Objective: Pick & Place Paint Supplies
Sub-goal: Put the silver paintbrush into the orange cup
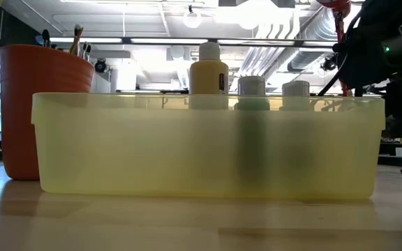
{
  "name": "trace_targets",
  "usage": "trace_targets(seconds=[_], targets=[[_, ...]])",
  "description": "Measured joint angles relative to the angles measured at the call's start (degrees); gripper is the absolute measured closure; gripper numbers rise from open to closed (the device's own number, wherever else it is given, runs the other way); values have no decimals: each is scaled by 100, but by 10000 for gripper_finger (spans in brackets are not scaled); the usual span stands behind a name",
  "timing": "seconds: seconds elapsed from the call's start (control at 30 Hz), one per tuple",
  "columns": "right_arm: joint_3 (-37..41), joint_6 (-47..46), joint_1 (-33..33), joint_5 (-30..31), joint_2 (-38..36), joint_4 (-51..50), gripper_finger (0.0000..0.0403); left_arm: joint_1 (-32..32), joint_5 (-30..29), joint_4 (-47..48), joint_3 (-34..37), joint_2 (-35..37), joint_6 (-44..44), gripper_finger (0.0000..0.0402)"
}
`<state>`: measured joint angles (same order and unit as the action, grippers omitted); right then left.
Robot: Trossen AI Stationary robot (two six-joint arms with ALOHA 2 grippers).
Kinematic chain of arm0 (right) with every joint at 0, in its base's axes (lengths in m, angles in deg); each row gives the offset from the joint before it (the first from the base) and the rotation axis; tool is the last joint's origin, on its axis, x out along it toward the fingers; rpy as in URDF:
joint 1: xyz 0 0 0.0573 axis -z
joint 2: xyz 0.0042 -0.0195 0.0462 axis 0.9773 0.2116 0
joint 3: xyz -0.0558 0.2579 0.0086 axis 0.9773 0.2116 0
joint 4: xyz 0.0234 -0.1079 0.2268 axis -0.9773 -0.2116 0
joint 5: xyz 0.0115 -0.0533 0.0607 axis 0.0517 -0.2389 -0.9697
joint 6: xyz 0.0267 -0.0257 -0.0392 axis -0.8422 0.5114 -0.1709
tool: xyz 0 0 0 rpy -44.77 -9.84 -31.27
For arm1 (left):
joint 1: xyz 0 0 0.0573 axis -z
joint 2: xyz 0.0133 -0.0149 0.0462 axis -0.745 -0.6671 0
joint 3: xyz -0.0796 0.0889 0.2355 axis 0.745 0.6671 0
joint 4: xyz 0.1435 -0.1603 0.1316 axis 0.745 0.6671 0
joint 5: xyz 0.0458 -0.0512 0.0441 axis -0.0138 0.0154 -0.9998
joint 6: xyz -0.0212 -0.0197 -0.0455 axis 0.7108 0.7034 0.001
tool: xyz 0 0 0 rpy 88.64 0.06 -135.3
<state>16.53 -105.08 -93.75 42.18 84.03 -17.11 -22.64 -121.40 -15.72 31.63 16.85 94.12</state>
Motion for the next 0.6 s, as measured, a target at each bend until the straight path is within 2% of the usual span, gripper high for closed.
trace_targets(seconds=[0.13,0.3,0.6], targets=[[-178,412,0,-91,25,-47,311,0,1,20,0,0,0,286],[-278,1043,4,-547,21,213,311,0,1,24,0,0,0,286],[-285,1096,-2,-772,10,983,311,0,3,39,0,0,0,286]])
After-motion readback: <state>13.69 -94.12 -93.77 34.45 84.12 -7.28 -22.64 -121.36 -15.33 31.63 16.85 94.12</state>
